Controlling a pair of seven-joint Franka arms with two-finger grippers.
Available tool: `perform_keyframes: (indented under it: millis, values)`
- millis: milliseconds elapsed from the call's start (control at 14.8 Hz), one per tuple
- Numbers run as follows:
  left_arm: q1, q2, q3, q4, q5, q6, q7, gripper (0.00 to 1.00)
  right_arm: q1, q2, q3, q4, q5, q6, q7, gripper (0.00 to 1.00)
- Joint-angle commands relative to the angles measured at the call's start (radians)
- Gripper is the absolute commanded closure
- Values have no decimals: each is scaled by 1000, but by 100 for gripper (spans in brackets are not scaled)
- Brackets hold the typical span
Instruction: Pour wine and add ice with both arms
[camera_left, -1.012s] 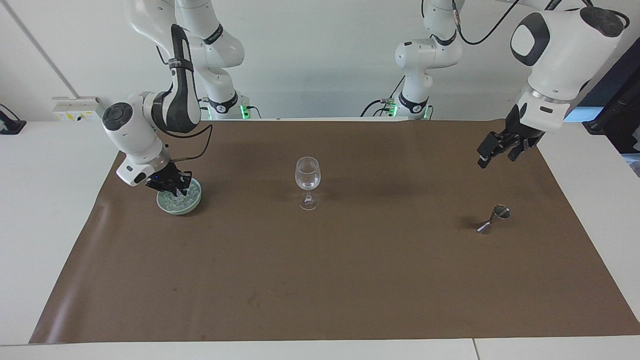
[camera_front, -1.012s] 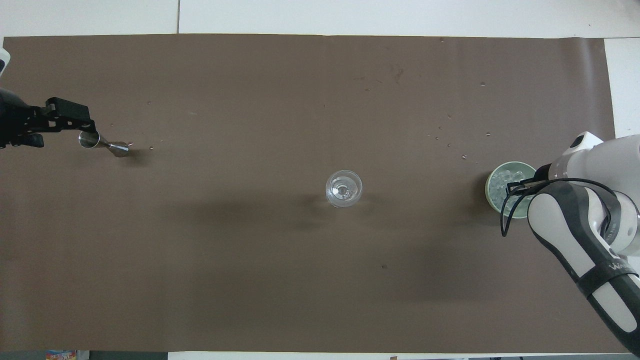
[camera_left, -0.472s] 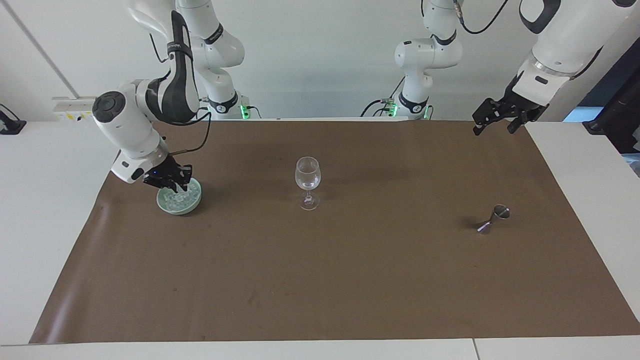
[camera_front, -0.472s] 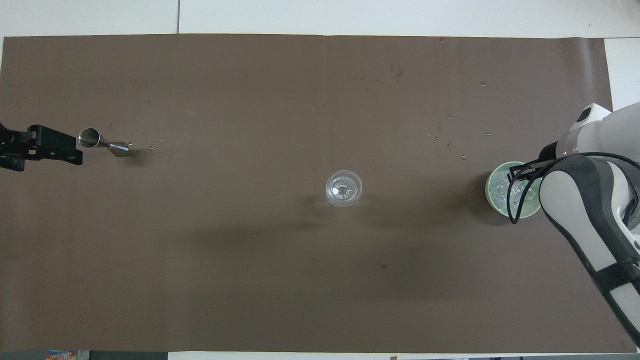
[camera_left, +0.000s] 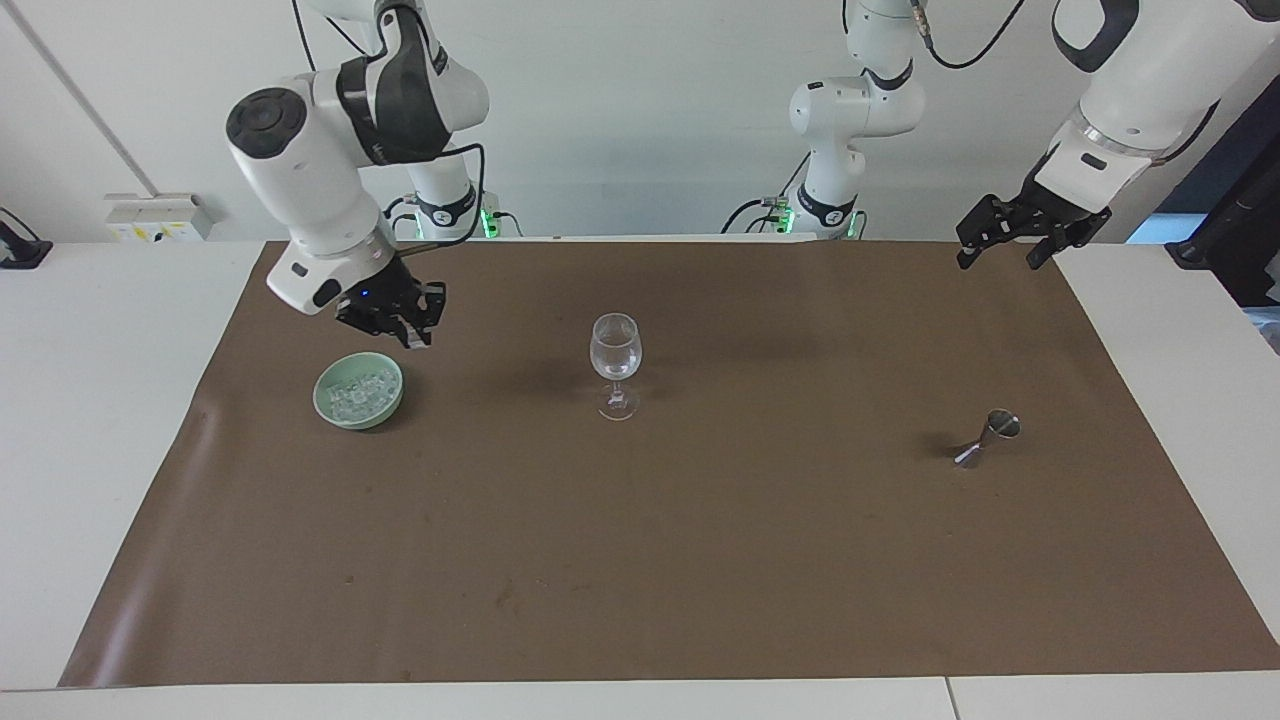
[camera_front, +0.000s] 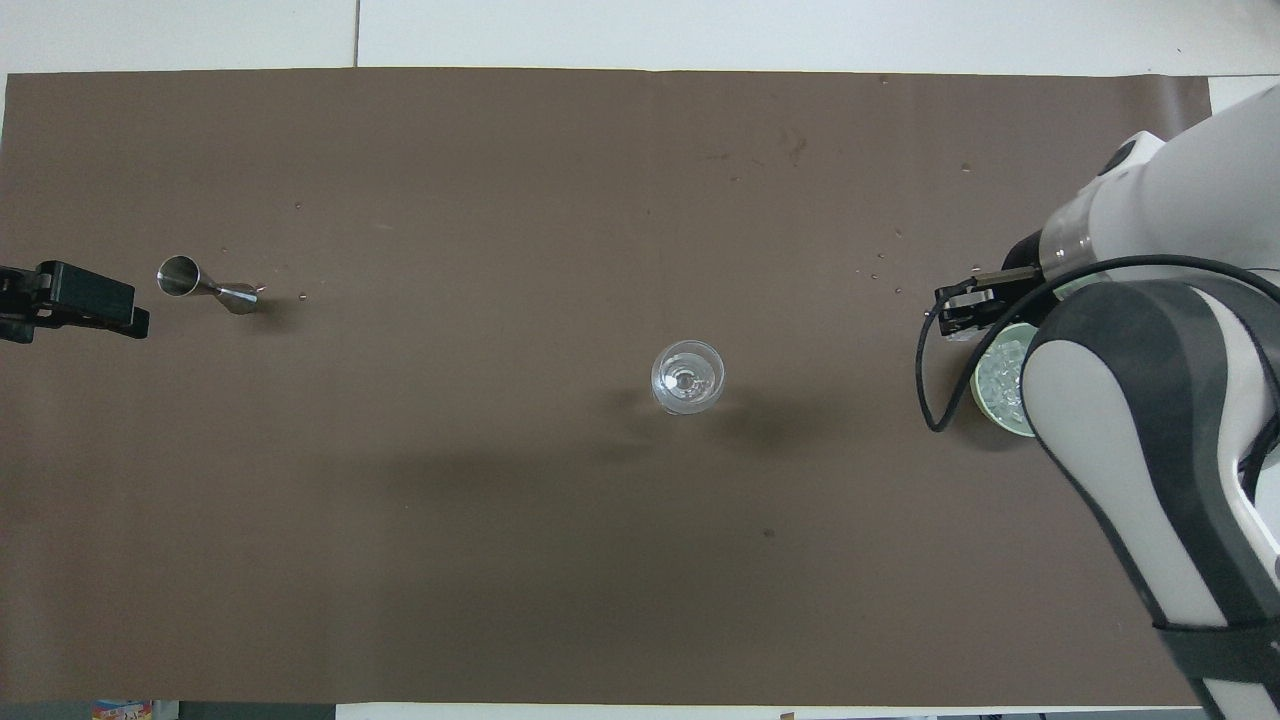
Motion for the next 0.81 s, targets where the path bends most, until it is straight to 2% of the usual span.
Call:
perform_keyframes:
  millis: [0, 202, 472, 607, 742]
  values:
    - [-15, -21, -2, -19, 49, -16, 18, 0, 125, 18, -3, 96, 13, -21, 172, 78]
    - [-16, -20, -7, -19, 54, -8, 8, 0, 260, 43, -3, 114, 11, 66, 370, 78]
    - [-12, -20, -9, -19, 52, -5, 8, 0, 392, 89, -3, 111, -27, 112, 462, 78]
    - [-2, -20, -6, -19, 52, -4, 8, 0, 408, 112, -1, 95, -111, 146, 458, 78]
    - [-2, -20, -6, -19, 52, -5, 8, 0, 405, 112, -3, 65, -119, 167, 453, 78]
